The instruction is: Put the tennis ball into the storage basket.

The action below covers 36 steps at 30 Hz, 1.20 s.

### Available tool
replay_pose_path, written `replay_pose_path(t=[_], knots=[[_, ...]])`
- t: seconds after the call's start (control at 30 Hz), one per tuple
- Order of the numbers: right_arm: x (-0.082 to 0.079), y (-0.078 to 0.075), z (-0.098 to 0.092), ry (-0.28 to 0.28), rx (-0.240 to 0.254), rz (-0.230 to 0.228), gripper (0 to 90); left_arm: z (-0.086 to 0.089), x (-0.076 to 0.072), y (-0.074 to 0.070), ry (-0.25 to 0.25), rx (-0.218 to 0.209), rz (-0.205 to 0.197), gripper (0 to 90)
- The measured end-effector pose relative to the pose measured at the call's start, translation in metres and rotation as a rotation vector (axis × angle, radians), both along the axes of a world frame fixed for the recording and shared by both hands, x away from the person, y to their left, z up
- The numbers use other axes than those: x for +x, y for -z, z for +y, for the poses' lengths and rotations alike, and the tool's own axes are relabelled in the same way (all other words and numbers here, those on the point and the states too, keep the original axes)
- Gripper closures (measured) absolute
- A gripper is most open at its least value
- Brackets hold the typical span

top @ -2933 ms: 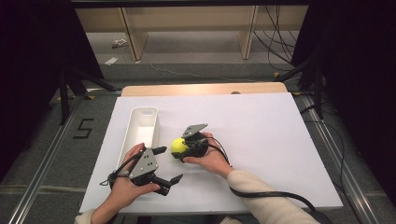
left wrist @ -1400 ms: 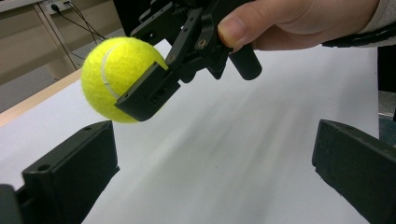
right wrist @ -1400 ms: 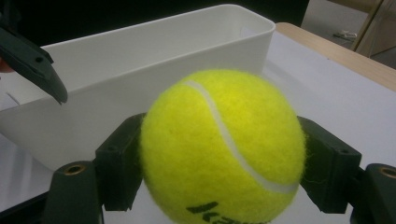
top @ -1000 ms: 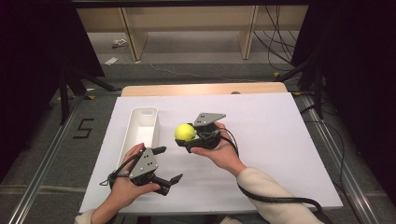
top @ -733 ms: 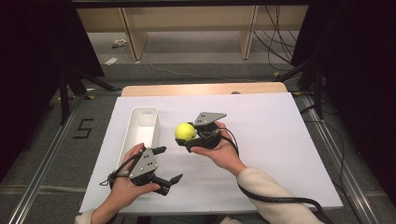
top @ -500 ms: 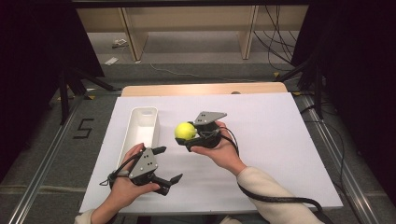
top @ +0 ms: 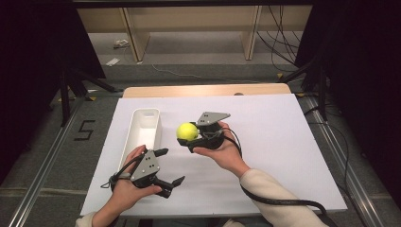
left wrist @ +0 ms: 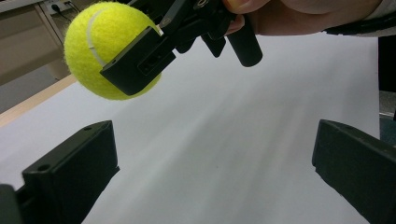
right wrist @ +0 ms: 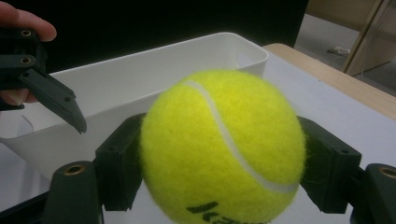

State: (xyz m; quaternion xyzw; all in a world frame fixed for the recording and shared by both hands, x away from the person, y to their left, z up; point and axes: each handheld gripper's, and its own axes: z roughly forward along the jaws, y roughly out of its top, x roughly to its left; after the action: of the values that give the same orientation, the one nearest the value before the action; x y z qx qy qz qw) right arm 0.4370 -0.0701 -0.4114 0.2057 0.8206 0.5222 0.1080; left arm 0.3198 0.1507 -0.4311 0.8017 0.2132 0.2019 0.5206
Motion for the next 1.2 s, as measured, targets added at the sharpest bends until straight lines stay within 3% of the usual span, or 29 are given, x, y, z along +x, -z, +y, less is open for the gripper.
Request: replay_pose_path(t=[1.2], knots=[[0.0019,-0.0091,0.0058,0.001,0.018,-0.014,26.2,-0.0011,-0.0002,0.0003,0.004,0.0,0.001,0.0]])
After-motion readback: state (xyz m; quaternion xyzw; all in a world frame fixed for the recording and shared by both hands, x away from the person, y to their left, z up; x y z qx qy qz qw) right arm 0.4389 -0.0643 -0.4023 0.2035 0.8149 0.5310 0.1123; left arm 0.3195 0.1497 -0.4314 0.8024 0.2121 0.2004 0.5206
